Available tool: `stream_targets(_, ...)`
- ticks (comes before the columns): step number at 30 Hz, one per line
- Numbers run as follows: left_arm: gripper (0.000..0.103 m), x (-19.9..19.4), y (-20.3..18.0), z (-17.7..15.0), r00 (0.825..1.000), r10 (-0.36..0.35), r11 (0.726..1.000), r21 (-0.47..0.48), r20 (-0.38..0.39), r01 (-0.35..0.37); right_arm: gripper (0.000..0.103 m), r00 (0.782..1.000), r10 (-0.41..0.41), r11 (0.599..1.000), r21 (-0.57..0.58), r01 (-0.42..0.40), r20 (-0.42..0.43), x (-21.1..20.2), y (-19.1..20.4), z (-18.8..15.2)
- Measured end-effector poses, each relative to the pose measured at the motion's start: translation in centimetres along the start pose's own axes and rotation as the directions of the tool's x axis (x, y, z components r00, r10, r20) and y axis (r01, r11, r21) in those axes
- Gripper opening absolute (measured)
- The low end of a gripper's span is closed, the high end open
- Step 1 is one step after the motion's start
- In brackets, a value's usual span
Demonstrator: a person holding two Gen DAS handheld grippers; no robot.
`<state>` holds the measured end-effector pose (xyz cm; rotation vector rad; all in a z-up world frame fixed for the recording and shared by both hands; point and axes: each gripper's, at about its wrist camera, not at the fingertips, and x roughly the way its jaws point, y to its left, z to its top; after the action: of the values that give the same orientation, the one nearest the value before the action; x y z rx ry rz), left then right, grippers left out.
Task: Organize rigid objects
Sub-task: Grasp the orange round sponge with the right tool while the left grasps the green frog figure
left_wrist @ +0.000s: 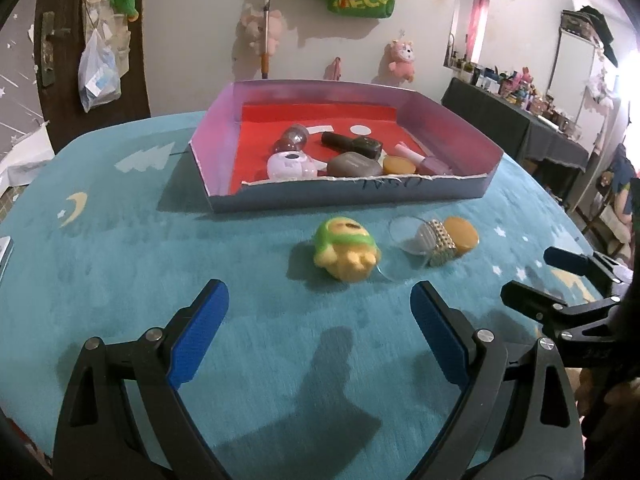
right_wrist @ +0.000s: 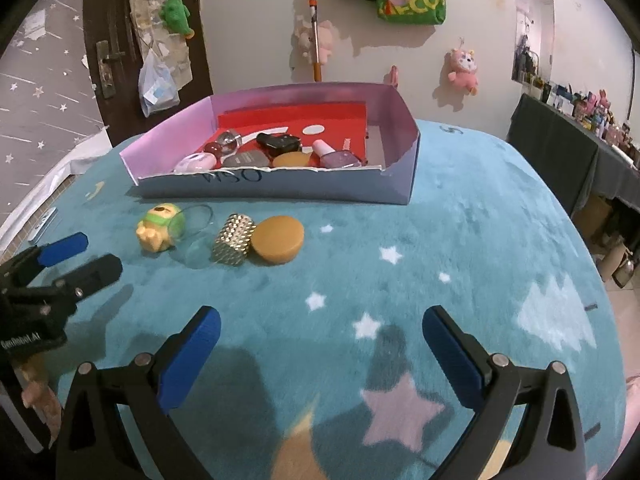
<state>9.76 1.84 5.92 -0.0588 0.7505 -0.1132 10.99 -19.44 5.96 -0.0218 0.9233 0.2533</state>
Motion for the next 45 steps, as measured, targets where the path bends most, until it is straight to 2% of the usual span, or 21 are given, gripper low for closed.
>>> stream_targets(6,0.093,1.8,0.1,1.5,0.999,0.005,1.0,0.017,-0.043,-0.005,0.103,0.998,0.045,0.999,0.029,-0.044,-0.054,1.5,-0.8,1.2)
stream_targets(14,0.093,3.5,0.1,2.3,0.994,0.015,0.998,0.062,-0.105,-0.009,0.103,0.997,0.017,1.0,0.001,-0.017,-0.08,3.1,-1.0,2.8)
stream_targets(20,0.093,4.6,-0.1,2.6,0.99,0.055,0.994,0.104,-0.132,-0.042,0.103,0.995,0.015,0.999,-0.028,-0.017,-0.099,4.3,-0.7,3.6)
stream_targets(30,0.093,4.8,0.4,2.7,0.989,0.061,0.99,0.134,-0.133,-0.043,0.103,0.994,0.0,0.998,-0.064,-0.007,-0.109,5.5,-0.4,4.4)
stream_targets(35,0.092,5.1,-0.4,2.7,0.99,0.046,0.984,0.179,-0.133,-0.021,0.095,0.993,0.023,0.998,-0.062,-0.03,-0.114,5.7,-0.6,4.6)
stream_targets(39,0.086,5.6,-0.6,2.9,0.989,0.023,0.984,0.177,-0.146,0.004,0.091,0.992,0.041,0.996,-0.071,-0.05,-0.117,5.7,-0.4,4.5)
stream_targets(45,0.07,6.4,-0.5,3.1,0.985,-0.022,0.987,0.156,-0.17,0.049,0.08,0.991,0.073,0.993,-0.082,-0.083,-0.115,5.9,-0.2,4.7)
